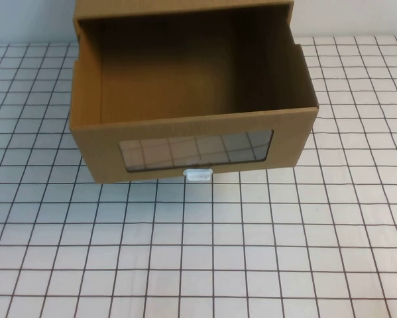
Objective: Open the shoe box
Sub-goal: 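Pull the top drawer of the cardboard box fully open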
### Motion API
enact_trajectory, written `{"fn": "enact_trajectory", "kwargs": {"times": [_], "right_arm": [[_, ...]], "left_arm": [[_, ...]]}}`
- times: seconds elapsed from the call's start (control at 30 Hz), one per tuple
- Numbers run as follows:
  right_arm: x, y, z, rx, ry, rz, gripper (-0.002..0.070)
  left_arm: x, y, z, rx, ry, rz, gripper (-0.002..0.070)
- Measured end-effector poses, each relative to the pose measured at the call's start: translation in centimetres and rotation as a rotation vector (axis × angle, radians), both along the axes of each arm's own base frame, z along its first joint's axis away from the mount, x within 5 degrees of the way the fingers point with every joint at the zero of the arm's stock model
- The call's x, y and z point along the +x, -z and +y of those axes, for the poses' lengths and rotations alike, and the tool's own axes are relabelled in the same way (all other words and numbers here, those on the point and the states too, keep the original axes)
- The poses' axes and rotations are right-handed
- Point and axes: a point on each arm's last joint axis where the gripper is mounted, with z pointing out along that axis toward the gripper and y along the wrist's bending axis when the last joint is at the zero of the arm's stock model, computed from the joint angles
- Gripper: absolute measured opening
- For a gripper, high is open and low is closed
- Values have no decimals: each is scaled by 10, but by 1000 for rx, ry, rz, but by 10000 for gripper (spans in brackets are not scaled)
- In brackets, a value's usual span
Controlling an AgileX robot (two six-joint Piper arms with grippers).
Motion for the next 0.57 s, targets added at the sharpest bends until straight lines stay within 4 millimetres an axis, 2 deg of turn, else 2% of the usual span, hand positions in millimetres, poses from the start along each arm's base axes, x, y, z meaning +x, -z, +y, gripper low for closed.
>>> {"fn": "enact_trajectory", "kwargs": {"times": [0.2, 0.57], "right_arm": [[0, 0, 0, 0, 1, 2, -13], [0, 0, 0, 0, 1, 2, -13]], "left_arm": [[-3, 16, 2, 27, -21, 181, -2], [-4, 18, 2, 26, -22, 200, -2]]}}
